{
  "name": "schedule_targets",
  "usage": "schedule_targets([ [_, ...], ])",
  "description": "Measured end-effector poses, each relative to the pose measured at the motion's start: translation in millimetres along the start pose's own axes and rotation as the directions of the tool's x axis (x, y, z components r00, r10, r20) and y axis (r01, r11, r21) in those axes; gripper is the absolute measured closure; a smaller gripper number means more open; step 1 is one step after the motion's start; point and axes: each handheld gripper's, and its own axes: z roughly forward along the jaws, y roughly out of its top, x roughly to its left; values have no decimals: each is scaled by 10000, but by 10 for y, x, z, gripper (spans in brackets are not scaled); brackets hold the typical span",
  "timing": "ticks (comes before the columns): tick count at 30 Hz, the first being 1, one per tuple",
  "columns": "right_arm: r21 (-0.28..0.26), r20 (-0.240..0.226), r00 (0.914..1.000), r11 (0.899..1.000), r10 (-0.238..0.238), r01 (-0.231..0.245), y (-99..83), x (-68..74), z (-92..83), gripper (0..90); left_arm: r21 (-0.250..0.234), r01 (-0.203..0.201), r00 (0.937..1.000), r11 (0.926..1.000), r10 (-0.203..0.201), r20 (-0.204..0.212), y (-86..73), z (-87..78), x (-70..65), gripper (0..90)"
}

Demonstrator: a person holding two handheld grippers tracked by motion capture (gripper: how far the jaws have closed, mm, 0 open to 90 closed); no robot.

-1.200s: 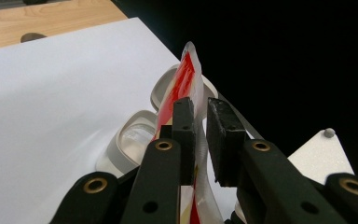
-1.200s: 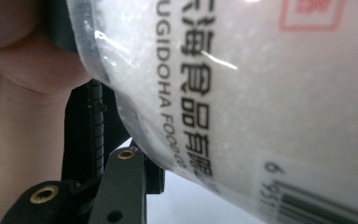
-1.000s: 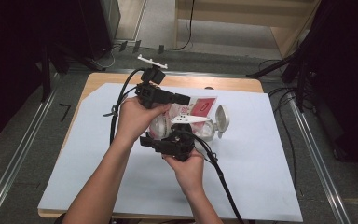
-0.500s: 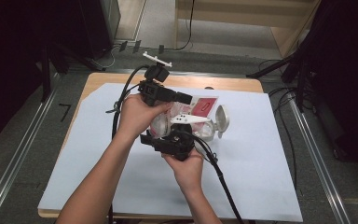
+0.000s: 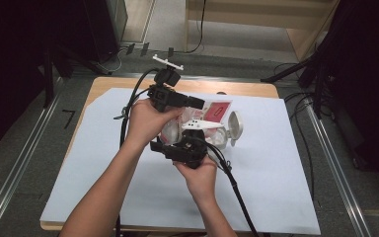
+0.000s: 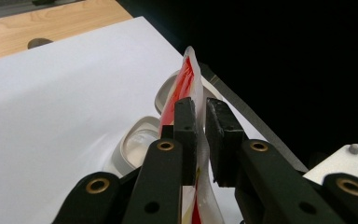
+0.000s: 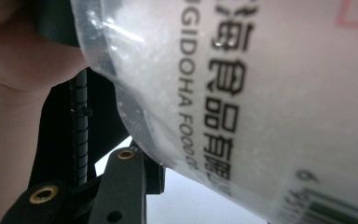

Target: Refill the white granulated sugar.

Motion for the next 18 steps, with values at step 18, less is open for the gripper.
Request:
schedule_targets([
  [18, -4, 211, 9996, 9998, -188, 188, -24, 57, 4, 628, 595, 126, 9999, 9981, -129, 42, 40, 11, 15, 877],
])
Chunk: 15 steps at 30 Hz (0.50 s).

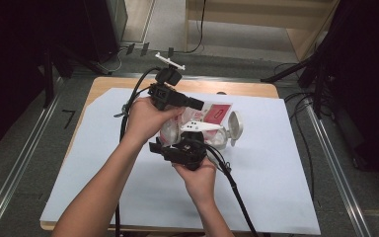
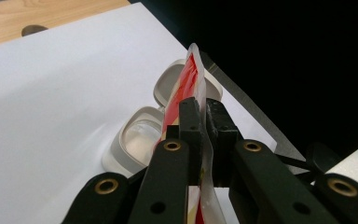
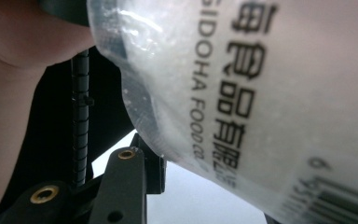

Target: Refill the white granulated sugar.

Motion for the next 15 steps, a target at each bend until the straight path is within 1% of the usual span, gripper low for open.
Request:
schedule_targets([
  [3, 11, 10, 10000, 10000, -57, 57, 1, 10, 6, 628, 168, 87, 10000, 9998, -86, -10, 13, -6, 18, 879],
  [8, -2, 148, 9997, 9998, -191, 191, 3, 11, 12, 629, 92, 203, 9996, 9998, -205, 189, 26, 9, 46, 879],
  [13, -90, 275, 9994, 9997, -213, 216, 9, 7, 11, 632, 192, 407, 9989, 9990, -411, 235, 54, 18, 70, 881],
  [15, -113, 365, 9990, 9996, -266, 271, 11, 4, 4, 634, 169, 302, 9993, 9994, -306, 231, 62, 23, 81, 881],
])
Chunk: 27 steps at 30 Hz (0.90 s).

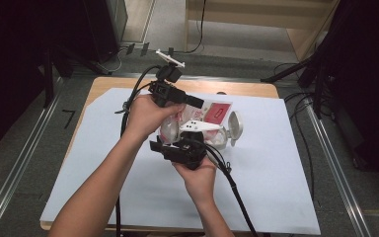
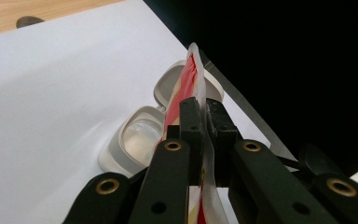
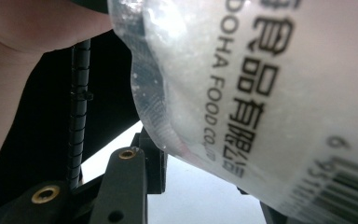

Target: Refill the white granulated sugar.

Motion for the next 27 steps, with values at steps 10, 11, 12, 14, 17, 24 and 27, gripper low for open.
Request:
schedule_targets([
  [10, -52, -223, 9997, 10000, 75, -76, 29, -46, 34, 636, -161, -118, 9989, 9998, 111, -456, 3, -33, -23, 879],
  [11, -34, -234, 9997, 9999, 97, -98, 33, -49, 39, 635, -231, -84, 9989, 9997, 73, -464, 1, -28, -35, 879],
  [12, -30, -244, 9996, 9999, 109, -110, 34, -52, 42, 635, -147, -240, 9981, 9996, 231, -563, 6, -34, -42, 879],
  [14, -41, -289, 9995, 9999, 135, -137, 41, -62, 41, 635, -225, -295, 9977, 9993, 281, -615, 8, -30, -58, 878],
  [17, -45, -300, 9995, 9999, 113, -114, 48, -72, 40, 634, -107, -389, 9964, 9992, 380, -757, 17, -42, -67, 878],
  [24, -50, -308, 9995, 9999, 118, -120, 92, -56, 67, 633, -341, -402, 9961, 9986, 374, -798, 23, -83, -67, 878],
  [27, -13, -295, 9995, 10000, 75, -75, 91, -57, 74, 633, -313, -394, 9958, 9987, 367, -835, 19, -83, -64, 878],
])
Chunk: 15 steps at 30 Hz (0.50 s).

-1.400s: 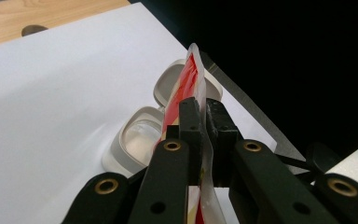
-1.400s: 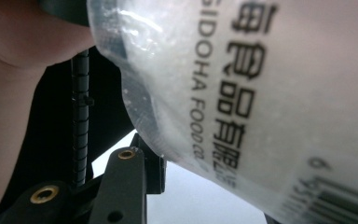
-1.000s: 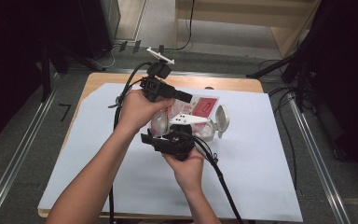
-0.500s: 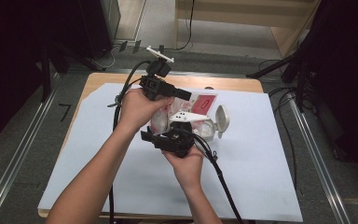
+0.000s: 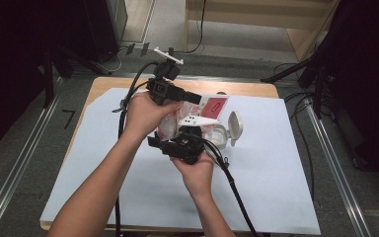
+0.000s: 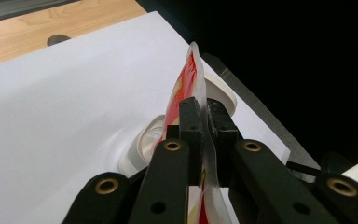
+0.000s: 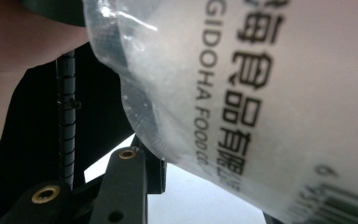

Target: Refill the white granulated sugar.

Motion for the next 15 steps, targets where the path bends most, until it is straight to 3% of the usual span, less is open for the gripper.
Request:
schedule_targets([
  [15, 105, 44, 10000, 9999, -31, 31, -46, 0, 35, 633, 97, 29, 10000, 9999, -28, -31, -57, 3, 37, 878],
])
